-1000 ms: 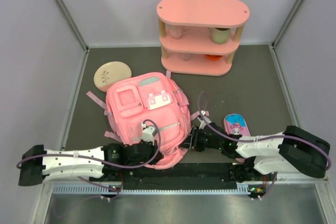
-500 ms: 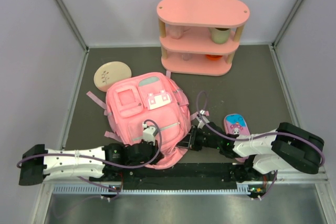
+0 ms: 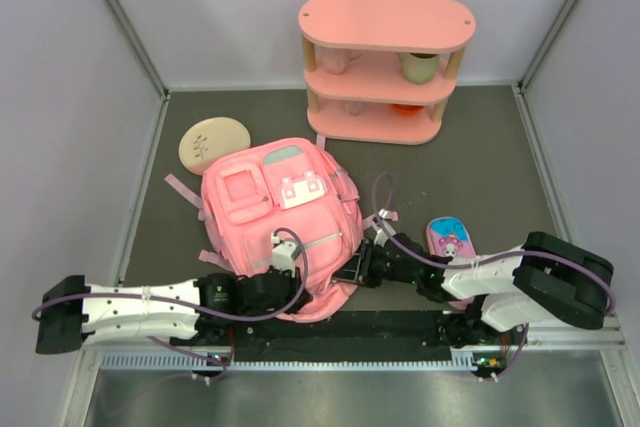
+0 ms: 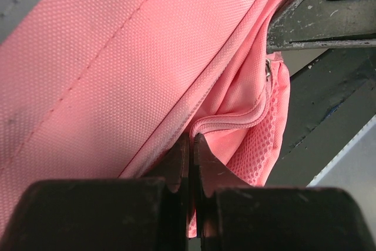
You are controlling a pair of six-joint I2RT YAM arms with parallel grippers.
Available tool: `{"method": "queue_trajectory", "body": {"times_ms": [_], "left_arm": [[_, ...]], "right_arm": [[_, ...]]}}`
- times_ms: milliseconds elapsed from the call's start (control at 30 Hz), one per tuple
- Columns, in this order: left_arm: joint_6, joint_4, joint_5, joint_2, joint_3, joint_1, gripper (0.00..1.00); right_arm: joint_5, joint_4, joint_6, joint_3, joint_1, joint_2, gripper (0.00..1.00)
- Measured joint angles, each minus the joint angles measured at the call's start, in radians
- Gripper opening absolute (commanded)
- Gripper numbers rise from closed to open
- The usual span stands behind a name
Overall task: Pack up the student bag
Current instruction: Zip the student bag at the center of the board.
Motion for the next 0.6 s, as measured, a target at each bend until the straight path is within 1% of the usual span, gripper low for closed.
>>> {"method": "queue_trajectory", "body": {"times_ms": [33,100,133,167,400,500,600], "left_arm": [[0.0,0.0,0.0,0.0,0.0,0.0,0.0],[0.0,-0.001,0.0,0.0,0.0,0.0,0.0],[0.0,-0.002,0.0,0.0,0.0,0.0,0.0],[0.0,-0.003,0.0,0.0,0.0,0.0,0.0],[-0.005,-0.012,-0.002,-0.019,-0.003,0.0,0.0],[-0.013,-0.012,-0.005,-0.04,-0.007,0.0,0.0],[-0.023,-0.003,-0.005,-0.087,-0.011,0.001,0.0]], "right_arm": [[0.0,0.001,0.0,0.002,0.0,0.004,0.22],[0.0,0.001,-0.003,0.01,0.001,0.018,0.12],[-0.002,0.003,-0.006,0.014,0.001,0.026,0.04],[-0.003,0.006,-0.005,0.016,0.001,0.032,0.0],[-0.008,0.021,-0.018,0.018,0.001,0.037,0.0],[0.011,-0.018,-0.049,0.01,0.008,-0.033,0.0],[0.066,-0.129,-0.098,-0.003,0.02,-0.177,0.0]]}}
